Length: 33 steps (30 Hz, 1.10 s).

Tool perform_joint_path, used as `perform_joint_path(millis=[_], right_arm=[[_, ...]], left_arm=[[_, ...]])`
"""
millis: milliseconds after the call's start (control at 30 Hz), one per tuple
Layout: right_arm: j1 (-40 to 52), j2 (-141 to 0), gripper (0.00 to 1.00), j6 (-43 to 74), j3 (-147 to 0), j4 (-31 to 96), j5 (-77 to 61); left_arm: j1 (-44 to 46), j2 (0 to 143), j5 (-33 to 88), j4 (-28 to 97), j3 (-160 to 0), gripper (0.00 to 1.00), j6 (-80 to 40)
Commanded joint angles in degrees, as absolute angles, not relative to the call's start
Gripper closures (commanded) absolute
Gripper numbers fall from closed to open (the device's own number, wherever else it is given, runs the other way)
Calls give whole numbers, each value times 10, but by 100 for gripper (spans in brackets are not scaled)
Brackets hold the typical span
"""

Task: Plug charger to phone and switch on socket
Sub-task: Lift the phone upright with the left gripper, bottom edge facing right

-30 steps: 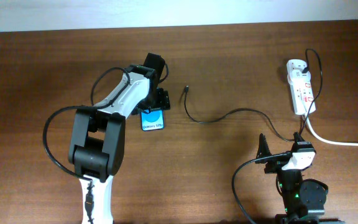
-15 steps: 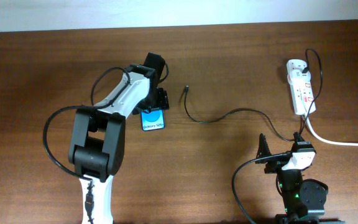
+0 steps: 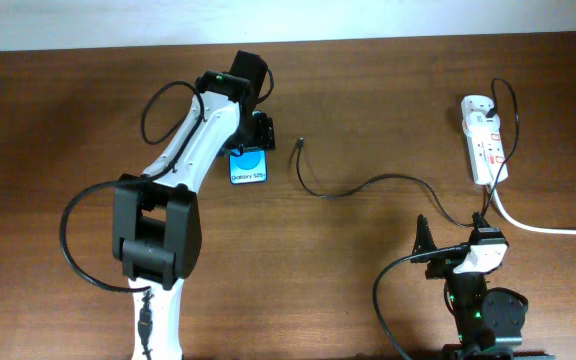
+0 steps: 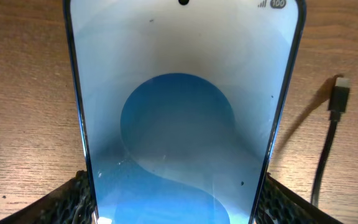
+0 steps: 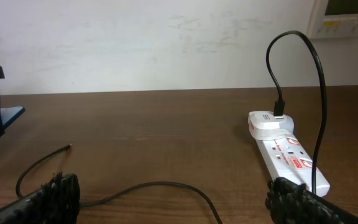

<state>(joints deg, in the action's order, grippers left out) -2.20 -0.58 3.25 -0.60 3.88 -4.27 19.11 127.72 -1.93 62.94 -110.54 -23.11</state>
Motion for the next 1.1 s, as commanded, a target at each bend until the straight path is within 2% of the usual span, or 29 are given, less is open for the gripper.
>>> perform_joint_path(millis=[0,267,500,733,833,933,1067], right_arm=[[-18,-2,2,37,-3,42,-40],[-18,-2,2,37,-3,42,-40],[-18,-2,2,37,-3,41,-40],[-19,-2,2,37,-3,32,-69],[-19,-4,2,46,-10,3,-153],[-19,-48,2,145,-71,4,-185],[-19,-203,2,145,-237,71,-225]], left_arm=[[193,1277,-5,642,-1144,99,-222],[193,1277,22,662,-1225,100,-239],[168,1277,129,685,-1227,100,-347],[156,1277,142,684,-1227,100,-354],[155,1277,144,687,-1227,100,-471],[155,1277,192,689,-1227,100,-560],[152,1277,299,689,-1227,100,-564]])
